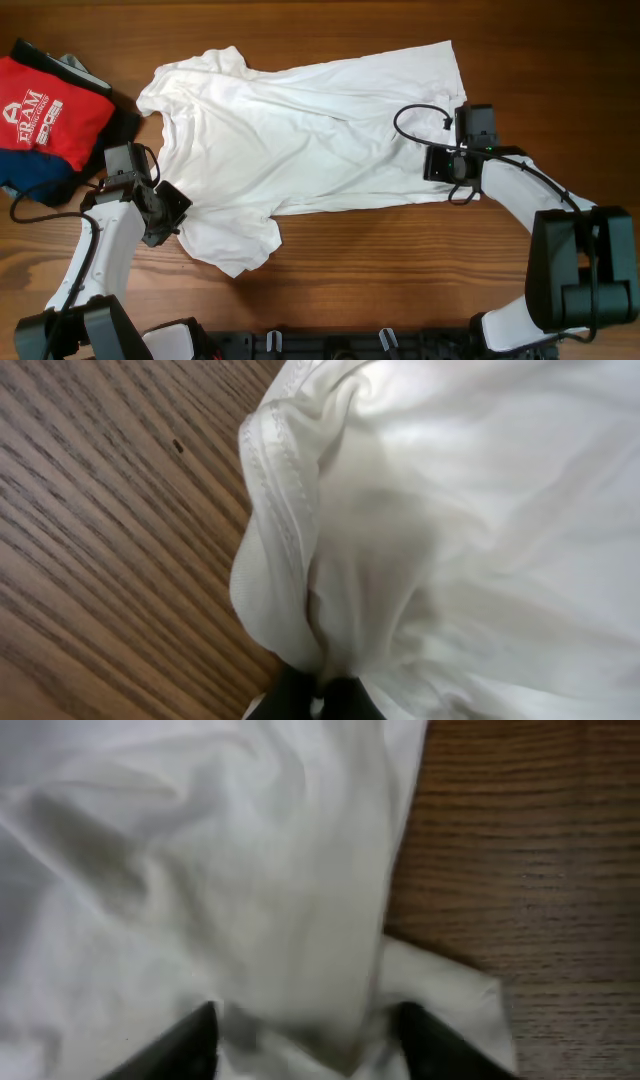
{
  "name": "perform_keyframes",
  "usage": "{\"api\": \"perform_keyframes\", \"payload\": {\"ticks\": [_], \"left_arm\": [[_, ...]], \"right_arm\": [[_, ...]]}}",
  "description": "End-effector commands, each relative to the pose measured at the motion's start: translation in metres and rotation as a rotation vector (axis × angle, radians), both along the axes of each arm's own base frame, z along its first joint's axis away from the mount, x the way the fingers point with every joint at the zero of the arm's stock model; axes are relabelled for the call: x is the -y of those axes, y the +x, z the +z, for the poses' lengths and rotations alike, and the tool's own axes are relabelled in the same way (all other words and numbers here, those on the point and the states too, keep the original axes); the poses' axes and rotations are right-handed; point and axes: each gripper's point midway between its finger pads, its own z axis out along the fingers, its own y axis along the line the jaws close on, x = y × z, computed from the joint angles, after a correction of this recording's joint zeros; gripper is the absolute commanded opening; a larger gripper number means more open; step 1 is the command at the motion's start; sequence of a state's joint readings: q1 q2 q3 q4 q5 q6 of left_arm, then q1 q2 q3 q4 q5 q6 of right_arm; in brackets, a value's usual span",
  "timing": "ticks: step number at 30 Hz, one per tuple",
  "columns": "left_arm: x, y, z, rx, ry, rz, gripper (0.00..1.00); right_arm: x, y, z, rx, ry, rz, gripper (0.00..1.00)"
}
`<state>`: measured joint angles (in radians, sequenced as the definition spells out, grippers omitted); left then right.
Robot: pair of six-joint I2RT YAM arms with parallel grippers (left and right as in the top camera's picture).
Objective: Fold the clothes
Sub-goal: 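Move the right gripper to the T-shirt's lower-right hem corner and grasp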
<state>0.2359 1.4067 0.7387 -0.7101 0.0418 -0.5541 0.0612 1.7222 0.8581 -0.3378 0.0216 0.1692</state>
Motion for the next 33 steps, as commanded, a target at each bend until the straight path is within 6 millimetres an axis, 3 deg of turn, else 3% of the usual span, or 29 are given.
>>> {"api": "perform_keyframes", "payload": {"ticks": [1, 7, 9, 13, 15, 18, 20, 22, 25, 28, 29, 33], "left_arm": [[-0.003, 0.000, 0.001, 0.004, 0.014, -0.013, 0.04], [-0.003, 0.000, 0.001, 0.004, 0.014, -0.013, 0.04], [-0.003, 0.000, 0.001, 0.004, 0.014, -0.013, 0.04], [-0.003, 0.001, 0.001, 0.004, 0.015, -0.013, 0.04], [-0.003, 0.001, 0.001, 0.005, 0.015, -0.013, 0.04], [-0.003, 0.001, 0.001, 0.005, 0.015, -0.013, 0.04], [-0.003, 0.001, 0.001, 0.004, 0.015, -0.013, 0.04], [-0.003, 0.001, 0.001, 0.004, 0.015, -0.013, 0.04], [-0.003, 0.000, 0.001, 0.004, 0.015, -0.014, 0.04], [-0.003, 0.000, 0.001, 0.004, 0.015, -0.013, 0.04], [-0.003, 0.000, 0.001, 0.004, 0.015, -0.013, 0.04], [-0.003, 0.000, 0.001, 0.004, 0.015, -0.016, 0.05]], "right_arm": [[0.002, -0.008, -0.018, -0.053, -0.004, -0.026, 0.04], [0.008, 0.001, 0.010, 0.016, 0.007, -0.136, 0.04], [0.012, -0.011, 0.027, 0.001, 0.026, -0.238, 0.04], [0.008, -0.055, 0.027, -0.157, 0.064, -0.320, 0.04], [0.008, -0.064, 0.027, -0.191, 0.057, -0.328, 0.04], [0.016, -0.044, 0.032, -0.098, 0.028, -0.337, 0.06], [0.018, -0.013, 0.042, 0.033, 0.028, -0.326, 0.23], [0.017, 0.013, 0.054, 0.149, 0.040, -0.293, 0.25], [0.016, 0.028, 0.063, 0.218, 0.055, -0.293, 0.41], [0.018, 0.012, 0.054, 0.144, 0.031, -0.296, 0.59], [0.021, 0.001, 0.049, 0.097, 0.007, -0.304, 0.61], [0.055, -0.066, 0.043, -0.094, -0.156, -0.546, 0.66]]}}
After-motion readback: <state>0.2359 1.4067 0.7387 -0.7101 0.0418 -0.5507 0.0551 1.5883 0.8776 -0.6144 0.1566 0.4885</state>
